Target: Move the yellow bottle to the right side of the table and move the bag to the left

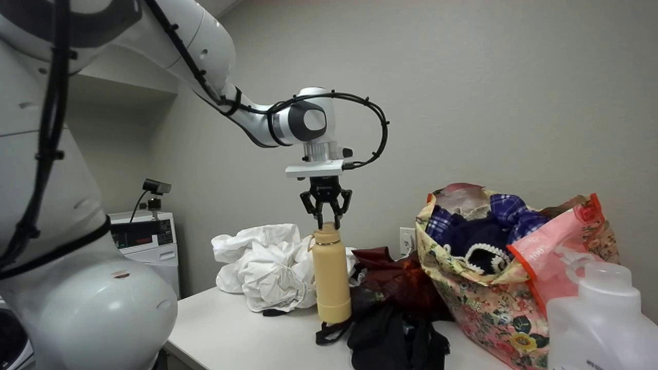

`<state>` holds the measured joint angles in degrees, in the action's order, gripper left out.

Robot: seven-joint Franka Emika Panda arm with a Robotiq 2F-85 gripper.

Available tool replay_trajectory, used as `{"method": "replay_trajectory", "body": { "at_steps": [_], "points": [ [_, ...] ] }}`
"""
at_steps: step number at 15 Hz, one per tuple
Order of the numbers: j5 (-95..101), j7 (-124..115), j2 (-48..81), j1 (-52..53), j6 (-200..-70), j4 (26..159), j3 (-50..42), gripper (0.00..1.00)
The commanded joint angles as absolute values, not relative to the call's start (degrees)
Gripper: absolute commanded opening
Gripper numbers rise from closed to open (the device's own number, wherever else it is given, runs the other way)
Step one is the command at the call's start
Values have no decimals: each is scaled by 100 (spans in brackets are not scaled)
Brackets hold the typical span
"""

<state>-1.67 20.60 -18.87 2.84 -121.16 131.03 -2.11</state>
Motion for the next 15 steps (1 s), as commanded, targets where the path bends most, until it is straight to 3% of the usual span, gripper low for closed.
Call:
{"method": "replay_trajectory", "body": {
  "at_steps": [1,15],
  "points": [
    [246,1552,-2428,-82,-12131,13182,-348,21],
    [1842,-681,-3284,-1624,-12267,14009,-625,21]
  ]
}}
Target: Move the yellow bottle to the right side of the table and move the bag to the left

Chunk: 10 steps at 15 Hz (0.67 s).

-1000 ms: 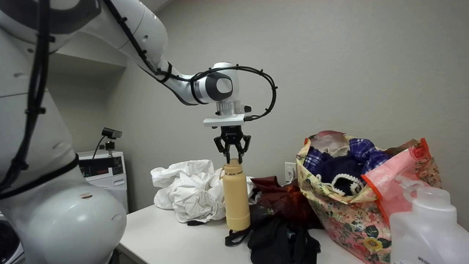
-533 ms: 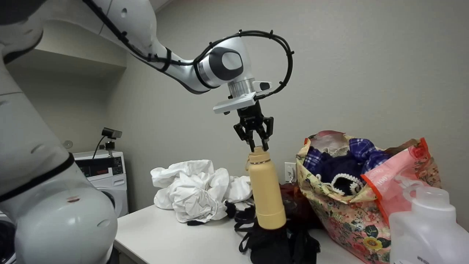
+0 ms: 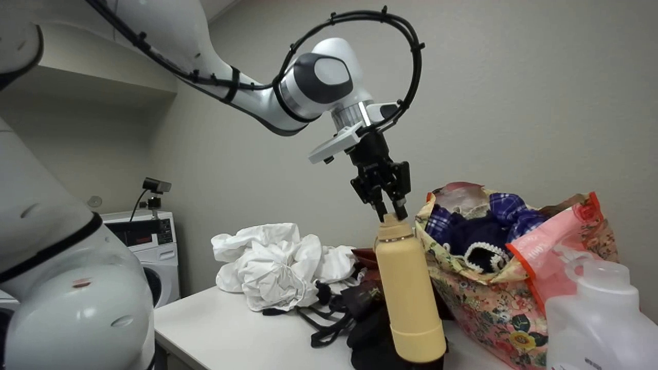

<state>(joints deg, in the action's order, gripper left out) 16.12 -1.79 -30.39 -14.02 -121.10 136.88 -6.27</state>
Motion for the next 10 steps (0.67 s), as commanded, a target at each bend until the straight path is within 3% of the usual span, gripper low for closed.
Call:
{"method": "replay_trajectory", "body": {
  "at_steps": [1,10],
  "points": [
    [1868,-851,-3322,-1714,-12305,14137,-658,21],
    [1747,-1529,-3285,-2259,-12678,14589,-1011,21]
  ]
}}
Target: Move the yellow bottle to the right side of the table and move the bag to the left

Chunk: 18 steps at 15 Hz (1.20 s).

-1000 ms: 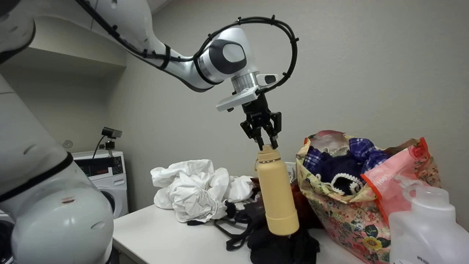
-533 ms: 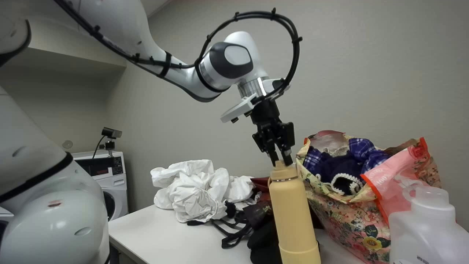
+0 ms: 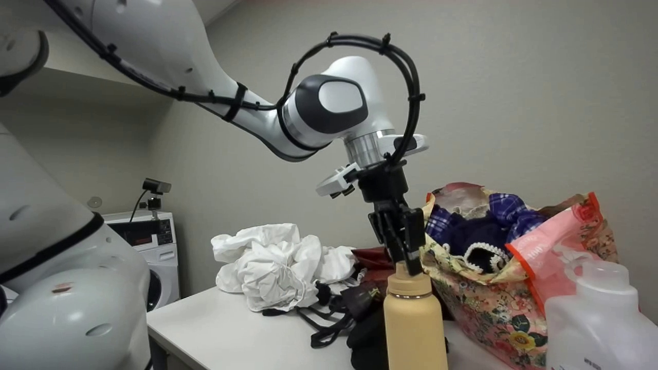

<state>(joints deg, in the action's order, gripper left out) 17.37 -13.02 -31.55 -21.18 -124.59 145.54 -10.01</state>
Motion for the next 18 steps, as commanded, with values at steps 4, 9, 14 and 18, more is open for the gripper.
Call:
{"method": "replay_trajectory", "body": {
  "at_steps": [4,9,14,18],
  "points": [
    [1635,-1755,-3251,-2349,-13000,14533,-1027,21],
    [1734,-2211,-3188,-2499,-13473,14665,-909,21],
    [1852,-2487,-3071,-2636,-14046,15054,-754,21],
    [2051,-2742,-2948,-2809,-14376,15235,-504,21]
  ]
}}
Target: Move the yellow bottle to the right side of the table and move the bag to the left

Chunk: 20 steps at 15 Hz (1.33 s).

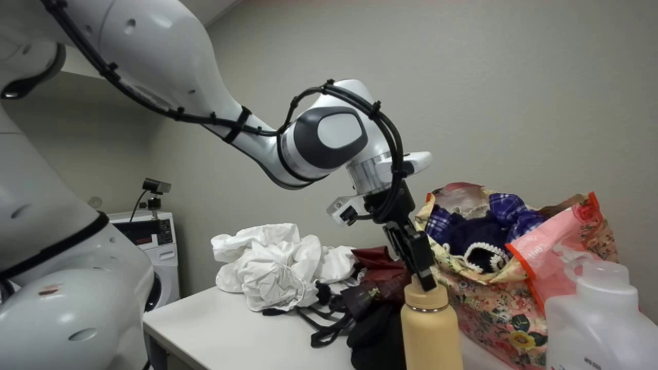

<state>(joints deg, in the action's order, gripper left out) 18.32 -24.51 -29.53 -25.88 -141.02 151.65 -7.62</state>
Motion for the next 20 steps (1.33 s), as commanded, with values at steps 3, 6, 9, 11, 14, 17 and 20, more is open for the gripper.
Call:
{"method": "replay_trajectory", "body": {
  "at_steps": [3,6,9,11,14,17,20],
  "points": [
    [2231,-2908,-2927,-2913,-14428,15220,-323,71],
    [2356,-2961,-2956,-2966,-14376,15210,-222,85],
    [2418,-2950,-2988,-2984,-14274,15184,-154,100],
    [2449,-2944,-3021,-2974,-14162,15136,-95,100],
    [2427,-2828,-3123,-2872,-13964,15039,-30,100],
    [2272,-2623,-3323,-2655,-13653,14894,-11,100],
    [2114,-2435,-3654,-2302,-13405,14744,-2,100]
  ]
}}
